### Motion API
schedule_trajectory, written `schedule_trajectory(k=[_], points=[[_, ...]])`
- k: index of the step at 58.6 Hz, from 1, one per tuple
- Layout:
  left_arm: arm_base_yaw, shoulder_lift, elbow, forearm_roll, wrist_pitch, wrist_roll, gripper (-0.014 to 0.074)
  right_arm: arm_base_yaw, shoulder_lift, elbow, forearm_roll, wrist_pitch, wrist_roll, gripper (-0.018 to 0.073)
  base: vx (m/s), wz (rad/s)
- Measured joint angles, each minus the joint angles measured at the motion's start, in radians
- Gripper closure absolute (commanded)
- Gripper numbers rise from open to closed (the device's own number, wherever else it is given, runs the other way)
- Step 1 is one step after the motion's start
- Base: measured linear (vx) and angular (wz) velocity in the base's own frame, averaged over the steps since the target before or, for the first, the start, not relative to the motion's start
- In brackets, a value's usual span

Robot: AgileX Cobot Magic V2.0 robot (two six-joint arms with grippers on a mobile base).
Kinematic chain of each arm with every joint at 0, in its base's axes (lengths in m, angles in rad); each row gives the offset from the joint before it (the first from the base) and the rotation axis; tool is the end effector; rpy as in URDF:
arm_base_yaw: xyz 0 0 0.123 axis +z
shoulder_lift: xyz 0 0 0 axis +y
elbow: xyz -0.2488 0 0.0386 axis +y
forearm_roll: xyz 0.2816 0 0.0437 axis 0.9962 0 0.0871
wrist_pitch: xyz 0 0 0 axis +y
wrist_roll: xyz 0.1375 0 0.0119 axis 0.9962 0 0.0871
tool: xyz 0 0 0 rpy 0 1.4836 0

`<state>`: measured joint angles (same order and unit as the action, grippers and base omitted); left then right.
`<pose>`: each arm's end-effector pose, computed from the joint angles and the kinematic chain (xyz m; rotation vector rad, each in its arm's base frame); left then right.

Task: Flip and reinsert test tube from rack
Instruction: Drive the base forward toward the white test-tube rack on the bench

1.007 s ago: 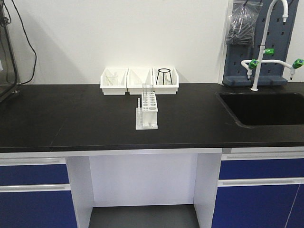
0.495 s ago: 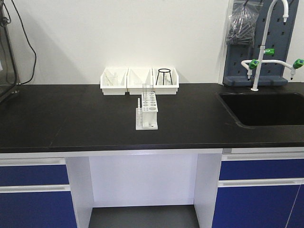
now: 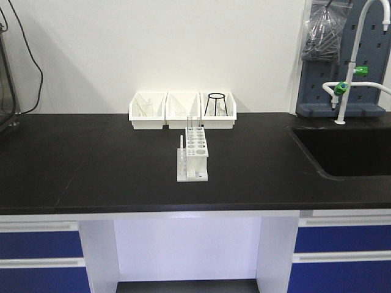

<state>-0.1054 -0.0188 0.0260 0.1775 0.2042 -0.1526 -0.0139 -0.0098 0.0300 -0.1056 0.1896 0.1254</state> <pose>0.1689 -0.0129 0.1818 0.0803 1.6900 -0.0327 0.1702 -0.0051 0.1803 0.0450 1.6918 -0.0110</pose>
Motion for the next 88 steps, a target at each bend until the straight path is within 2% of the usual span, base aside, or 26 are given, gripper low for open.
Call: schedule_trajectory(k=[88], points=[[0.0,0.0,0.0,0.0,0.0,0.0,0.0602,0.0,0.0,0.0,0.0,0.0,0.0,0.057,0.35,-0.01]])
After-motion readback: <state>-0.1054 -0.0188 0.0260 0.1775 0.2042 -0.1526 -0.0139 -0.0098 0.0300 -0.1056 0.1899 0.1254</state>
